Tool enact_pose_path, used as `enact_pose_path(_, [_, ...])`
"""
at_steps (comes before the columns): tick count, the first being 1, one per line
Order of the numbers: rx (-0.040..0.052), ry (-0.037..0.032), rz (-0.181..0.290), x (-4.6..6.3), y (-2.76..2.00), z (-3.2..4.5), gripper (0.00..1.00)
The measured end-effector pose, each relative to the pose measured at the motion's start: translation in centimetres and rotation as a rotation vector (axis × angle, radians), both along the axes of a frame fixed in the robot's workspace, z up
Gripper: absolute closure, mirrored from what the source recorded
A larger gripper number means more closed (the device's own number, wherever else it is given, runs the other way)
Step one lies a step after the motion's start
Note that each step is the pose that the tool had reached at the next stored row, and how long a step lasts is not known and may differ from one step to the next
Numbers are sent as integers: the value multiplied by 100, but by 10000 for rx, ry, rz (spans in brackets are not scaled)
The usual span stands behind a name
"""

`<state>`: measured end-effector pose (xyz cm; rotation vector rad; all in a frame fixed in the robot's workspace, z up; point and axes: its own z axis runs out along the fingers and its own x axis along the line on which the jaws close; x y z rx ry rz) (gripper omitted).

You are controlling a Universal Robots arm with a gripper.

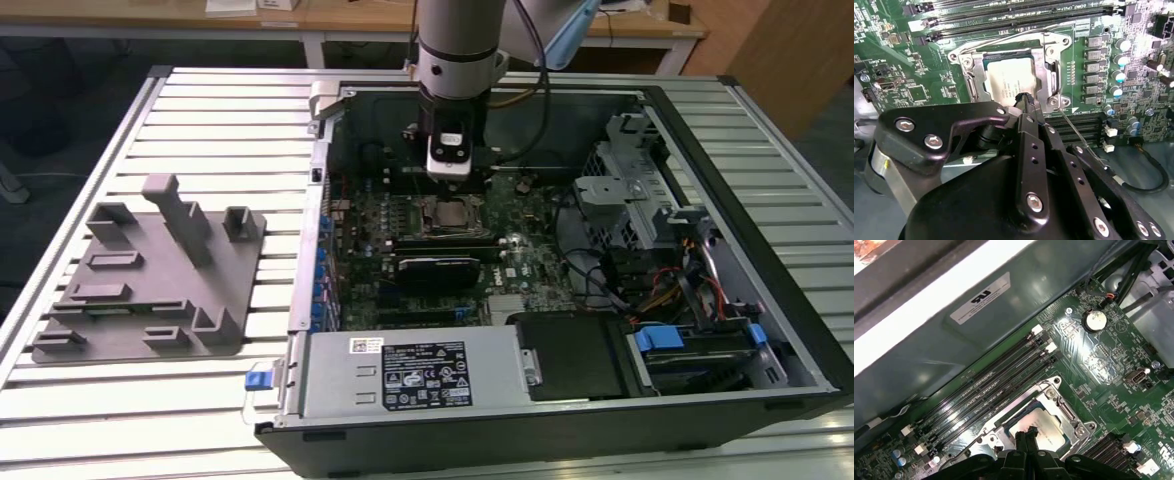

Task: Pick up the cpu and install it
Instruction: 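Close the cpu cover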

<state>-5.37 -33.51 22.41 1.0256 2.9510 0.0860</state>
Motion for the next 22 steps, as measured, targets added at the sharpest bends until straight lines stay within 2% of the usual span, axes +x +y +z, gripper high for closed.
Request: enact_pose_path(22, [0, 0, 1872, 0, 0, -1, 89])
